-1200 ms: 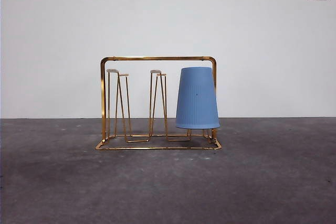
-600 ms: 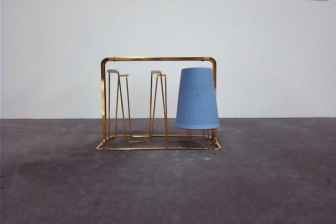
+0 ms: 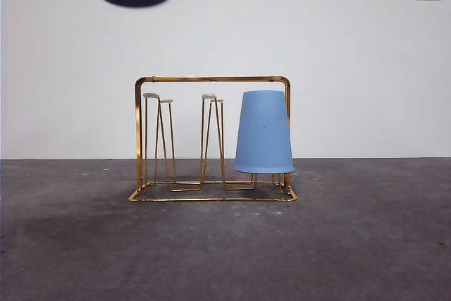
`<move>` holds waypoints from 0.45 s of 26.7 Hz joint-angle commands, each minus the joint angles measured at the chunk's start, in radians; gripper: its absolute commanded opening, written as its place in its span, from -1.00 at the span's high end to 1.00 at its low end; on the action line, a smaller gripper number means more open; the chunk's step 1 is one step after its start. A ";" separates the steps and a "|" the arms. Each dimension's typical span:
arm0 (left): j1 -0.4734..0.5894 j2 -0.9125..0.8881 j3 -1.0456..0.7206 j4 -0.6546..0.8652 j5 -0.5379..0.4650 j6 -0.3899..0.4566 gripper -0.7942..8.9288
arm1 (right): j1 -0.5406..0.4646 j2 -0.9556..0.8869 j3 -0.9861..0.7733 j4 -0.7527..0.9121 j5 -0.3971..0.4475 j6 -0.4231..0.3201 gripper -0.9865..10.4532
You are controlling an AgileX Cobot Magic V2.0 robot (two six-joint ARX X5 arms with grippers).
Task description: Pick up cup 1,put cup 1 in the cup rack,pick up cup 2,put cup 2 in the cup rack
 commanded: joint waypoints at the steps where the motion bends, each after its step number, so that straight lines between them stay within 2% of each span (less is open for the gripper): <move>1: 0.016 0.031 -0.045 0.071 -0.004 0.035 0.85 | 0.000 -0.006 -0.008 0.004 0.003 0.021 0.44; 12: 0.058 0.161 -0.091 0.294 0.005 0.056 0.85 | 0.000 -0.006 -0.008 -0.022 0.003 0.033 0.44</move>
